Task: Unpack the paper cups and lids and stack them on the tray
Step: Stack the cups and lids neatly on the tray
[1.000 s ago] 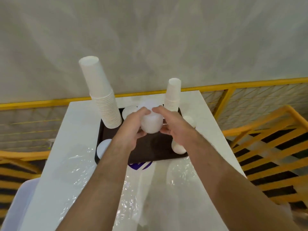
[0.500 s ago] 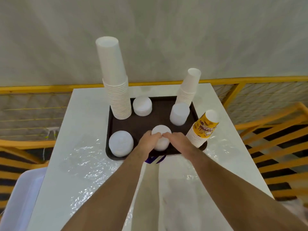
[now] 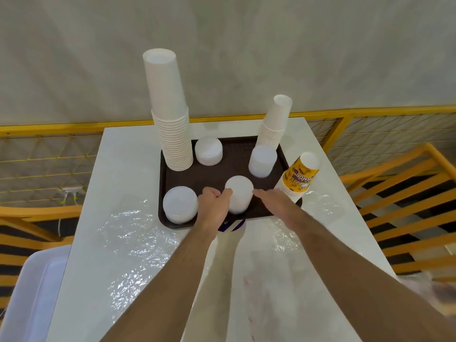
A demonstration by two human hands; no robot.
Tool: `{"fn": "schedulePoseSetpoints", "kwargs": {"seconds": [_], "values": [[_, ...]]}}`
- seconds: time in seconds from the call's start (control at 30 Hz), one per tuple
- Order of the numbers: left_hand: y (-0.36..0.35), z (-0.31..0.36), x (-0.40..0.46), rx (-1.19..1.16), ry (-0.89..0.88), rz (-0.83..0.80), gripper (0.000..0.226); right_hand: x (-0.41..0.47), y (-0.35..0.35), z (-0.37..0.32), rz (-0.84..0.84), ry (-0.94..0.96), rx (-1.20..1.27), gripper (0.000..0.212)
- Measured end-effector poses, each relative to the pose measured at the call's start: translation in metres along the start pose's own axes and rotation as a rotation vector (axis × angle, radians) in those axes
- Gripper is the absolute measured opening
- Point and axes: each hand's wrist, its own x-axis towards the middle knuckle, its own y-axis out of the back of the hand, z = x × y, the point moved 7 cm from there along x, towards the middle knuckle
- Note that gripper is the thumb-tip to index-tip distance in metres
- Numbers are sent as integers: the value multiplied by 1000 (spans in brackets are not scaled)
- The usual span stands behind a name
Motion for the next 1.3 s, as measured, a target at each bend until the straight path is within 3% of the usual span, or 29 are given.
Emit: {"fn": "schedulePoseSetpoints", "kwargs": {"seconds": [0.1, 0.3, 0.47, 0.6, 0.77, 0.93, 1.13, 1.3], "values": [[9, -2, -28, 14, -128, 89, 15, -24, 24, 13, 58, 187, -9, 32], [-27, -29, -87, 273, -138, -170, 14, -63, 75, 64, 143, 218, -78, 18], [-54, -55, -100, 521, -17, -248, 61, -77, 107, 116, 232, 174, -220, 22], [-64, -69, -97, 534, 69, -213, 62, -76, 116, 153, 245, 128, -329, 23], [-69, -72, -99, 504, 56, -115, 29, -73, 117, 177, 225, 135, -326, 27], [-69, -71, -106, 383, 8, -33, 19, -76, 115, 174, 139, 99, -256, 46], [-64, -65, -118, 268, -76, 28, 16, -77, 115, 169, 179, 220, -313, 17], [-45, -67, -132, 232, -108, 78, 16, -80, 108, 163, 146, 211, -269, 11]]}}
